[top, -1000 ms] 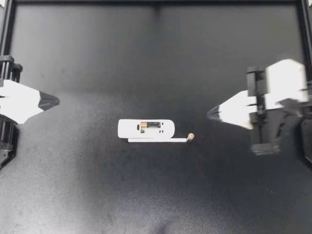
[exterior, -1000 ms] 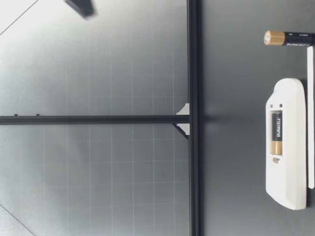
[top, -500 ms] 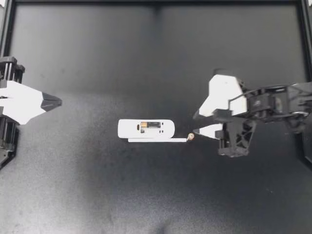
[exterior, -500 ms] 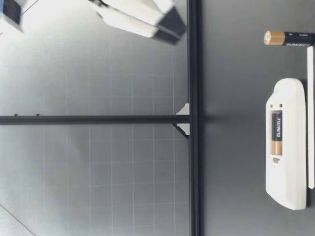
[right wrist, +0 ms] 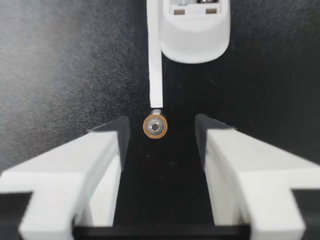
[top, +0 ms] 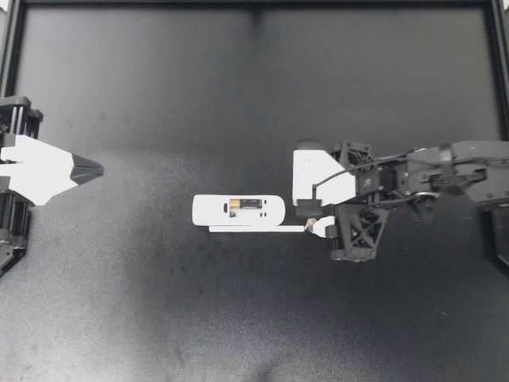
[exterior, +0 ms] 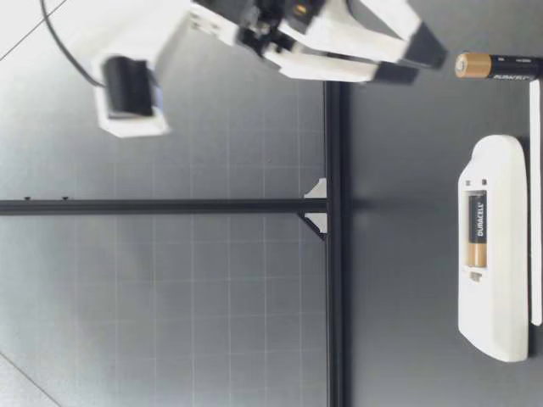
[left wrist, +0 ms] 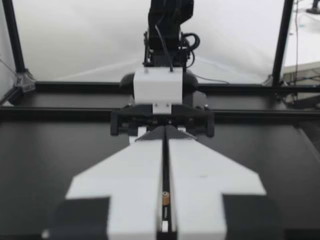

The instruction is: Place the battery into the slot of the remote controller.

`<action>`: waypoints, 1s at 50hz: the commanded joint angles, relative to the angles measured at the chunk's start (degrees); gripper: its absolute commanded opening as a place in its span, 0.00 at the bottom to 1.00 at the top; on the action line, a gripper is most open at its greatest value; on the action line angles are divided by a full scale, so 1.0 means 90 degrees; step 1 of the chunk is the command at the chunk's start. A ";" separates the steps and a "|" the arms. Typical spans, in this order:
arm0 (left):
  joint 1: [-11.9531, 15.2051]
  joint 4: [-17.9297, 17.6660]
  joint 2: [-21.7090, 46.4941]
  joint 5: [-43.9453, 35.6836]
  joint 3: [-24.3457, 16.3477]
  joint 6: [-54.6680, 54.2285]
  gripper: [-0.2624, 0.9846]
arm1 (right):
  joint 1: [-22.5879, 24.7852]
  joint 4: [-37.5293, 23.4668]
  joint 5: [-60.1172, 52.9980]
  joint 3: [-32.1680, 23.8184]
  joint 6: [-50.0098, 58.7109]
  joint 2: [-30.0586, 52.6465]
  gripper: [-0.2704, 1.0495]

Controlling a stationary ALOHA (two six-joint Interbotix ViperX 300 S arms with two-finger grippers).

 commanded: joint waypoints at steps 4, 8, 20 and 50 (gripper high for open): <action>0.0010 -0.0010 0.0049 -0.0059 -0.0068 -0.0010 0.07 | -0.0039 -0.0010 0.0010 -0.0186 0.0000 0.0117 0.59; 0.0010 -0.0010 0.0049 -0.0059 -0.0059 -0.0010 0.07 | -0.0039 -0.0010 0.0010 -0.0186 0.0000 0.0186 0.59; 0.0010 -0.0010 0.0059 -0.0059 -0.0049 0.0000 0.07 | 0.0020 0.0000 -0.0049 -0.0195 0.0010 0.0361 0.59; 0.0010 -0.0010 0.0059 -0.0049 0.0000 0.0000 0.07 | 0.0098 0.0000 0.0283 -0.0381 0.0029 0.0449 0.30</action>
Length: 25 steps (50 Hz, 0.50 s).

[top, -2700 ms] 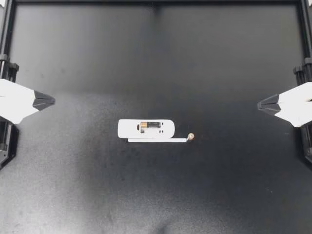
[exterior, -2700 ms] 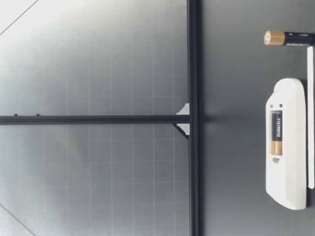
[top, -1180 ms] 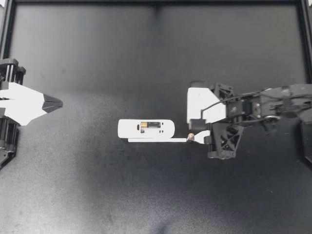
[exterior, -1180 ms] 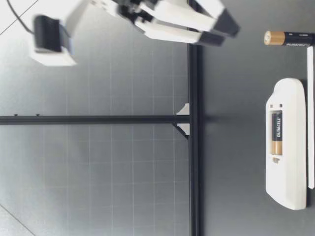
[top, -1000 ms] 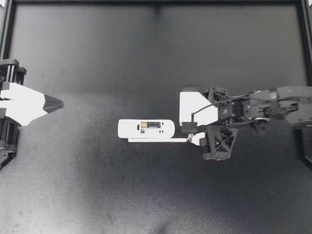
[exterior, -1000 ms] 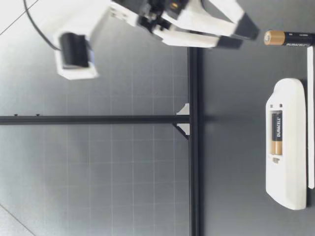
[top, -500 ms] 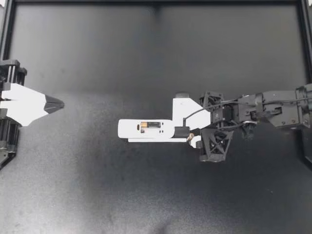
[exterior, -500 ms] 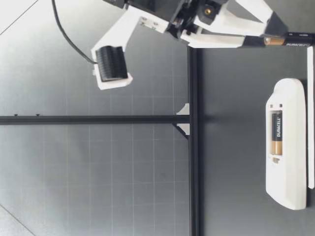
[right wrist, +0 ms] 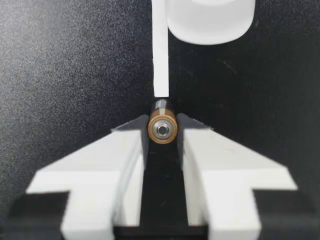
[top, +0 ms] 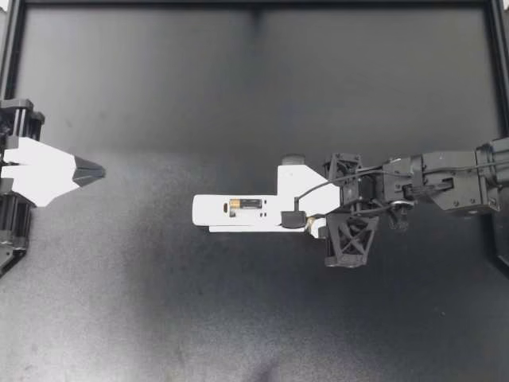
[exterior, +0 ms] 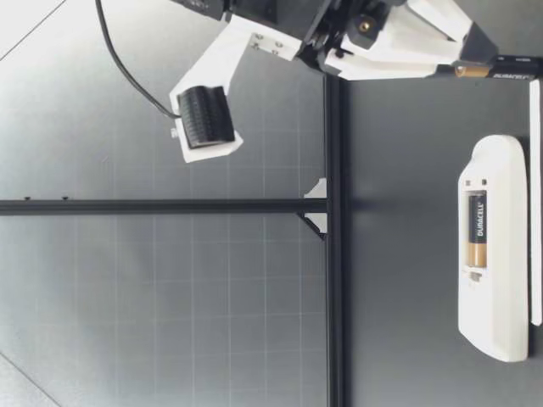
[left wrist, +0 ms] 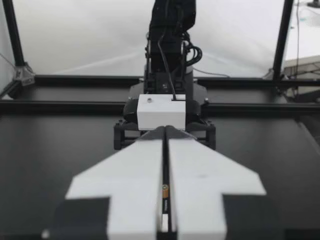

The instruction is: Place the battery into the slot of the remote controller.

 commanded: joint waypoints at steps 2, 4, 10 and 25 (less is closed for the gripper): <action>0.0010 -0.0010 0.0049 -0.0039 -0.0078 0.0010 0.07 | 0.0049 0.0000 0.0029 -0.0215 0.0010 -0.0137 0.29; 0.0010 -0.0010 0.0049 -0.0029 -0.0078 0.0010 0.07 | 0.0039 0.0000 0.0029 -0.0234 0.0000 -0.0146 0.28; 0.0020 -0.0010 0.0098 -0.0029 -0.0078 0.0000 0.07 | 0.0039 0.0000 0.0010 -0.0283 0.0000 -0.0195 0.26; 0.0098 -0.0049 0.1709 0.0596 -0.0625 0.0039 0.07 | 0.0039 0.0000 -0.1201 0.0215 0.0039 -0.0752 0.26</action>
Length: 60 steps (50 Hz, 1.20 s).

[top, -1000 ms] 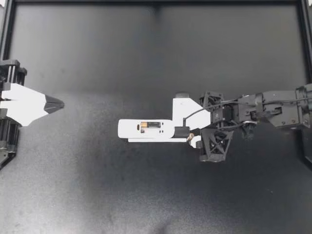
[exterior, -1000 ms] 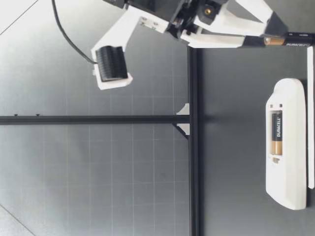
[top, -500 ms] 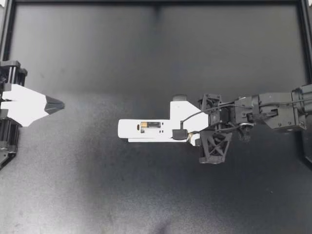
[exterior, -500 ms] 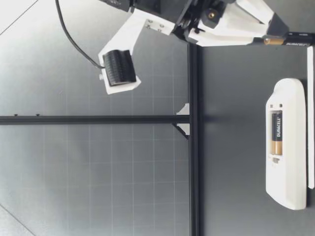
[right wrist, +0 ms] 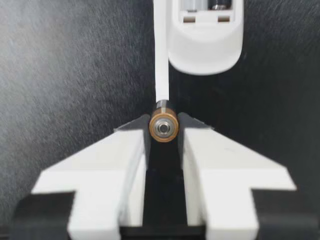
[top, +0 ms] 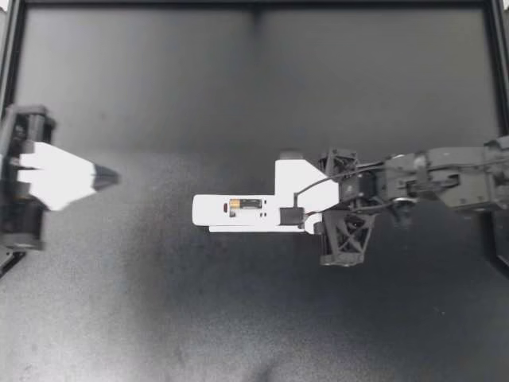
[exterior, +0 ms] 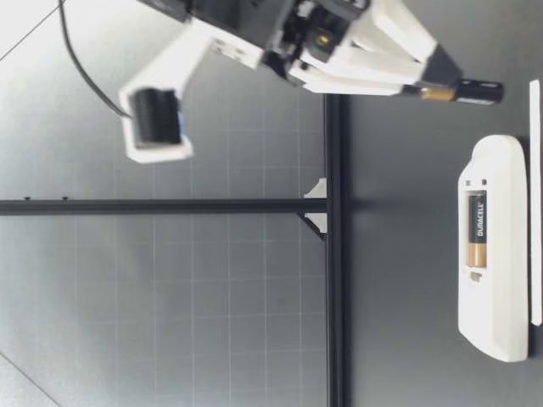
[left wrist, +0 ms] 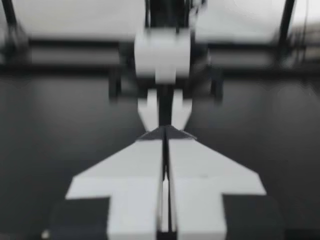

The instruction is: Place the battery into the slot of the remote controller.

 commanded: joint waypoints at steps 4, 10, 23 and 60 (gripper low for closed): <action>0.0137 -0.0010 0.1191 0.0752 -0.0742 0.0000 0.07 | 0.0029 0.0010 -0.1621 0.0459 0.0029 -0.0498 0.26; 0.0225 -0.0010 0.1836 0.1338 -0.1104 0.0010 0.07 | -0.0059 0.0068 -0.3252 0.0996 0.0029 -0.0635 0.26; 0.0303 0.0010 0.3008 0.2168 -0.1768 -0.0010 0.07 | -0.0273 0.0166 -0.5908 0.1738 0.0000 -0.0410 0.26; 0.0391 0.0010 0.4756 0.2246 -0.2344 -0.0029 0.07 | -0.0293 0.0166 -0.6992 0.1396 -0.0029 0.1055 0.26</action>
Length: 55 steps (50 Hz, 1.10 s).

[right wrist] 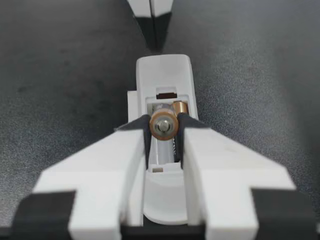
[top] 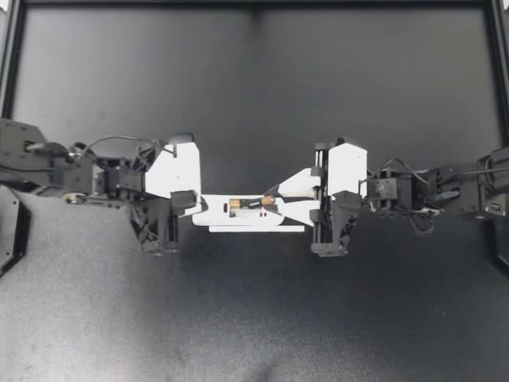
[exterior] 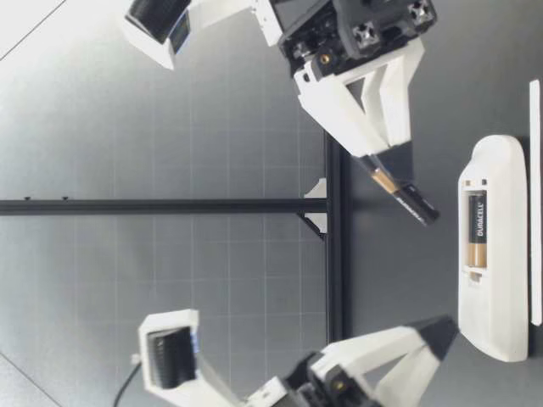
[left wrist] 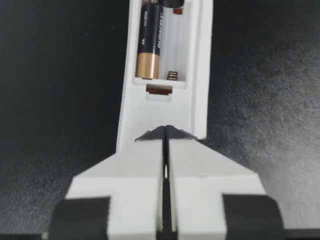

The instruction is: Place the battery into the slot of the remote controller.

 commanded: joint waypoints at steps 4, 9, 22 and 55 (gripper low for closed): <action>0.0029 -0.0010 0.0098 -0.0293 -0.0098 -0.0039 0.07 | -0.0049 0.0000 -0.0020 -0.0166 0.0000 0.0020 0.26; 0.0029 -0.0020 0.0127 -0.0352 -0.0059 -0.0049 0.07 | -0.0049 0.0000 0.0029 -0.0244 0.0010 0.0107 0.26; 0.0029 -0.0088 0.0156 -0.0371 0.0078 -0.0059 0.07 | -0.0049 -0.0020 0.0498 -0.0498 0.0000 0.0332 0.26; 0.0029 -0.0127 0.0205 -0.0371 0.0127 -0.0059 0.07 | -0.0049 -0.0078 0.1484 -0.0820 -0.0010 0.0430 0.26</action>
